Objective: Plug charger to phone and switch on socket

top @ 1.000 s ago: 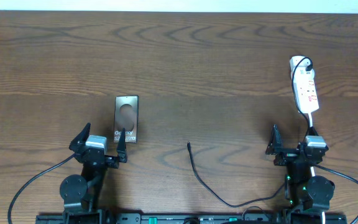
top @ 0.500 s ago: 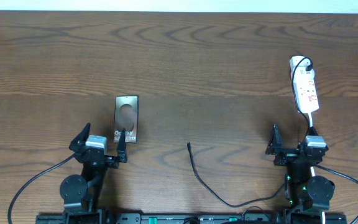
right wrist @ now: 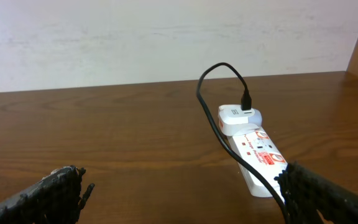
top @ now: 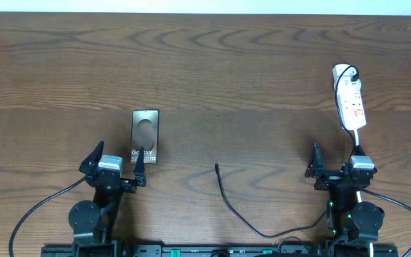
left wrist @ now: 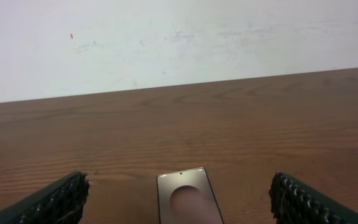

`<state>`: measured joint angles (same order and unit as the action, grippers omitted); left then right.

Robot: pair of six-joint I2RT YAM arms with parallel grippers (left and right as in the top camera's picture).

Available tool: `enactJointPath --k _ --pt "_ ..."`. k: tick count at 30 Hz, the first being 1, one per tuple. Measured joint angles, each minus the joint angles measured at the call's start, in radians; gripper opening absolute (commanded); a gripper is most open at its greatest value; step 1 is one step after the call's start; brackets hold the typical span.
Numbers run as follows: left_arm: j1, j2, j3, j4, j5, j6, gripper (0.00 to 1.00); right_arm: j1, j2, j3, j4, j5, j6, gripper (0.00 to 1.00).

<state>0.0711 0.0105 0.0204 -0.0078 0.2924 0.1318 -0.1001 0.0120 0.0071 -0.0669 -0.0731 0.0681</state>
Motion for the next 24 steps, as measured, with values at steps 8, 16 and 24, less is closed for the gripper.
enactJointPath --k 8,16,24 --pt "0.000 0.000 0.000 0.000 0.000 0.000 0.93 0.000 0.000 0.000 0.000 0.000 0.000 0.99" --pt "0.000 0.000 0.000 0.000 0.000 -0.016 0.93 0.000 0.000 0.000 0.000 0.000 0.000 1.00" --pt "0.000 0.004 0.023 -0.034 0.001 -0.095 0.93 0.000 0.000 0.000 0.000 0.000 0.000 0.99"
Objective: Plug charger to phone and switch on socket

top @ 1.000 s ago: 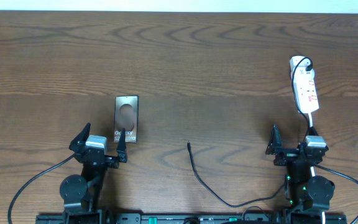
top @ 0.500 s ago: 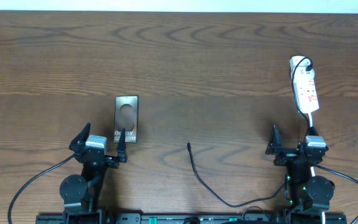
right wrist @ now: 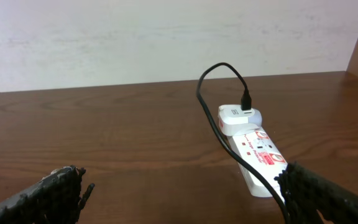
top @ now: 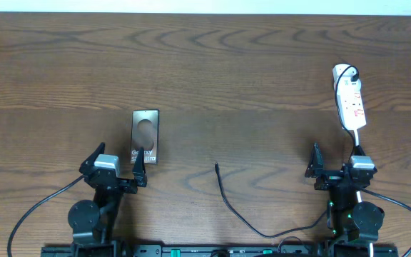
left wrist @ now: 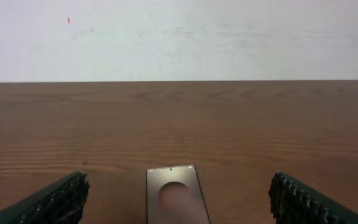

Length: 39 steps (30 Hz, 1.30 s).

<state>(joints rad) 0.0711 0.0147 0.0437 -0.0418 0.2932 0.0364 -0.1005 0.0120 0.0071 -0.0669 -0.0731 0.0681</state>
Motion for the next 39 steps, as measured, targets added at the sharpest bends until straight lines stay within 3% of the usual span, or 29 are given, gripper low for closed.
enactJointPath --k 4,13,18,28,36,37,38,39 --pt "0.000 0.063 0.072 -0.009 0.000 -0.011 0.93 0.000 0.000 0.000 0.000 0.001 0.000 0.99" --pt "0.000 0.481 0.435 -0.075 0.000 -0.014 0.93 0.000 0.000 0.000 0.000 0.003 0.000 0.99" --pt "0.000 0.804 0.717 -0.316 0.000 -0.014 0.93 0.000 0.001 0.000 -0.001 0.003 0.000 0.99" --pt "0.000 1.281 1.211 -0.829 -0.082 -0.010 0.93 0.000 0.000 0.000 0.000 0.003 0.000 0.99" --pt "0.000 1.475 1.306 -0.925 -0.109 -0.005 0.93 0.000 0.000 0.000 0.000 0.003 0.000 0.99" --pt "0.000 1.492 1.306 -0.926 -0.109 -0.005 0.88 0.000 0.000 0.000 0.000 0.003 0.000 0.99" --pt "0.000 1.506 1.306 -0.926 -0.109 -0.005 0.29 0.000 0.000 0.000 0.000 0.003 0.000 0.99" --pt "0.000 1.530 1.306 -0.927 -0.107 -0.004 0.20 0.000 0.000 0.000 0.000 0.003 0.000 0.99"
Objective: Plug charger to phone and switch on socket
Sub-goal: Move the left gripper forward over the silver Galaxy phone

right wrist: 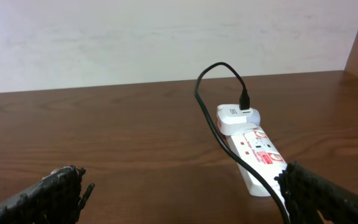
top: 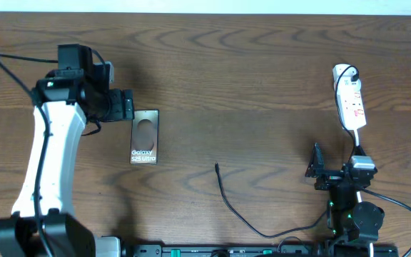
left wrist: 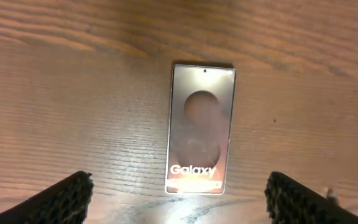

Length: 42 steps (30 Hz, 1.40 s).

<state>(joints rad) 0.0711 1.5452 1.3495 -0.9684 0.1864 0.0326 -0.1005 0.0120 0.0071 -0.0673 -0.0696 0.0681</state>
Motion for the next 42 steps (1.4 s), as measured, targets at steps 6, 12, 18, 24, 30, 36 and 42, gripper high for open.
enactJointPath --k 6,12,18,24,30,36,42 --pt "0.000 0.052 0.000 -0.001 0.024 0.009 0.99 0.000 0.000 0.000 0.000 0.000 0.000 0.99" --pt "-0.006 0.073 0.000 -0.001 0.025 0.009 1.00 0.000 0.000 0.000 0.000 0.000 0.000 0.99" --pt "-0.061 0.127 0.000 0.009 0.005 0.009 1.00 0.000 0.000 0.000 0.000 0.000 0.000 0.99" --pt "-0.085 0.233 -0.001 0.012 -0.009 0.009 1.00 0.000 0.000 0.000 0.000 0.000 0.000 0.99" --pt "-0.085 0.319 -0.001 0.014 -0.010 0.009 1.00 0.000 0.000 0.000 0.000 0.000 0.000 0.99" --pt "-0.085 0.393 -0.001 0.020 -0.010 0.009 1.00 0.000 0.000 0.000 0.000 0.000 0.000 0.99" --pt "-0.085 0.401 -0.001 0.083 -0.010 0.001 1.00 0.000 0.000 0.000 0.000 0.000 0.000 0.99"
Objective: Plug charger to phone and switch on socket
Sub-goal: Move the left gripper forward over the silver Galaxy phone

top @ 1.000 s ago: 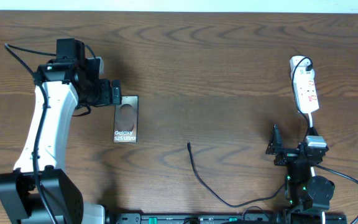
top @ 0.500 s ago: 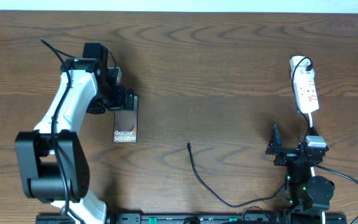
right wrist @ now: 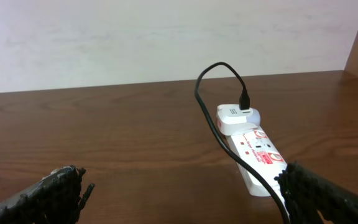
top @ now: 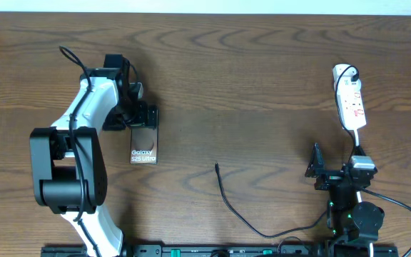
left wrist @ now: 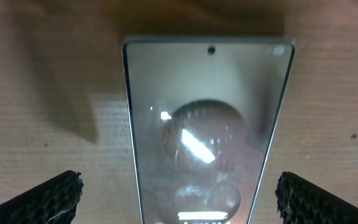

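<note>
A phone (top: 145, 143) lies face up on the wooden table, its screen reading "Galaxy". My left gripper (top: 140, 118) hangs open low over the phone's far end. In the left wrist view the phone (left wrist: 207, 137) fills the middle, with one of my fingertips (left wrist: 58, 199) on each side of it, not touching. The black charger cable's free end (top: 217, 166) lies loose at the centre. The white power strip (top: 350, 100) holds the white adapter (top: 343, 71) at the far right. My right gripper (top: 337, 175) rests open at the front right, empty.
From its free end the cable (top: 241, 218) curves along the front of the table toward the right arm's base, then runs up to the adapter (right wrist: 238, 118) on the strip (right wrist: 257, 155). A pale wall stands behind the table's far edge.
My left gripper has shifted right and come down from beside the phone's far left corner to just over its far end; the phone looms much larger in its view. The right arm is unmoved.
My left gripper first sat open at the front left, just short of the phone's near end, then turned slightly there. Then the arm was stretched out beyond the phone, looking down on it. Now it hovers close over the phone. Phone, cable and strip have stayed put.
</note>
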`<state>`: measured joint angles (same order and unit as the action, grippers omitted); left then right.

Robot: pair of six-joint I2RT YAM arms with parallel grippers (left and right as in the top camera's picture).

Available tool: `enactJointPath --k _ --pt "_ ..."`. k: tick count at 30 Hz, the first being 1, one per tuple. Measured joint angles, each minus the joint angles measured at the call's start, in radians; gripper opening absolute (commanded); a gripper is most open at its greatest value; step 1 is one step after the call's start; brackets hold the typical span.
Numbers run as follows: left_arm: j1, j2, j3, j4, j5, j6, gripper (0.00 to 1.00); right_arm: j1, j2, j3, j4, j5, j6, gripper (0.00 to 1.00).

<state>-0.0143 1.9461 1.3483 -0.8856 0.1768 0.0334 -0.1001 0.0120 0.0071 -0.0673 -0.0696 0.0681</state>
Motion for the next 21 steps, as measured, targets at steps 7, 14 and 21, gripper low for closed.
enactJointPath --k 7,14,21 --pt "-0.026 0.000 -0.021 0.035 -0.077 -0.040 1.00 0.000 0.000 0.000 0.000 0.000 0.000 0.99" --pt "-0.126 -0.002 -0.064 0.060 -0.206 -0.100 1.00 0.000 0.000 0.000 0.000 0.000 0.000 0.99" --pt "-0.138 -0.023 -0.065 0.060 -0.233 -0.112 1.00 0.000 0.000 0.000 0.000 0.000 0.000 0.99"
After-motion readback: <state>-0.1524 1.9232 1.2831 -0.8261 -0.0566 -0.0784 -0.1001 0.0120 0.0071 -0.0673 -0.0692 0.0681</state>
